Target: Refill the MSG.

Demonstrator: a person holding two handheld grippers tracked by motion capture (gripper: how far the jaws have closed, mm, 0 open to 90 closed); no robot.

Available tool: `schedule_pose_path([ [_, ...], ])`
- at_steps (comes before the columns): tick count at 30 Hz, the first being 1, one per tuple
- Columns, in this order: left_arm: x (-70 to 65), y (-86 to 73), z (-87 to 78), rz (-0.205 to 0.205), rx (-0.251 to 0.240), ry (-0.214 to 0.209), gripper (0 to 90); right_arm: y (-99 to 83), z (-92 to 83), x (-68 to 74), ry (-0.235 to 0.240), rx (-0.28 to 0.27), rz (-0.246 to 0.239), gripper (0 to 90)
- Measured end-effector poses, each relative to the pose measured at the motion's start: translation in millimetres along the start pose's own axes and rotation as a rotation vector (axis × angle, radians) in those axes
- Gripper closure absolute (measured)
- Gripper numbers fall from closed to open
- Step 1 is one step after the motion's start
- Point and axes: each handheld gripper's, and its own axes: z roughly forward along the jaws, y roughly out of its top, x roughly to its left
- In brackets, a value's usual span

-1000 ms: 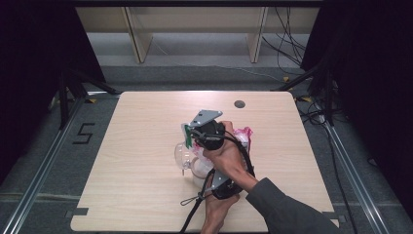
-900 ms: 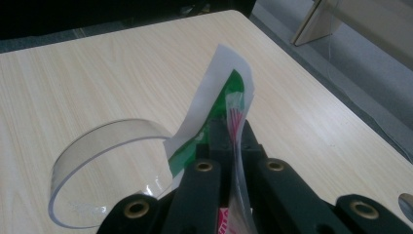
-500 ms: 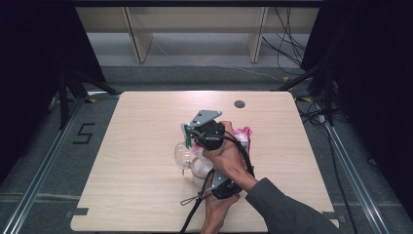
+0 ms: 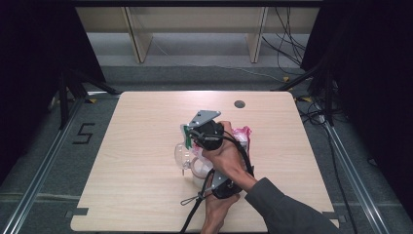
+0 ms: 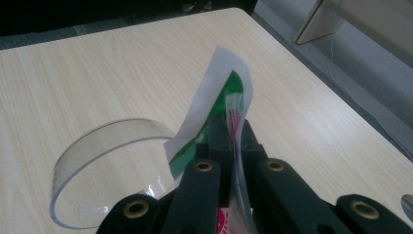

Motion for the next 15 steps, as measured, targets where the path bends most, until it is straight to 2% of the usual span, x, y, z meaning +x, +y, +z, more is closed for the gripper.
schedule_pose_path([
  [5, 0.1, -0.1, -0.3, 0.001, 0.002, 0.003, 74.0, -0.1, 2.5, 2.1, -0.001, 0.006, -0.007, 90.0],
  [7, -0.5, -0.2, -0.2, -0.004, -0.003, 0.003, 74.0, 0.2, 2.7, 2.0, 0.0, 0.006, -0.027, 90.0],
  [15, -0.3, -0.5, -0.3, -0.001, 0.003, 0.003, 73.9, -0.1, 3.6, 2.3, 0.007, 0.021, -0.021, 90.0],
])
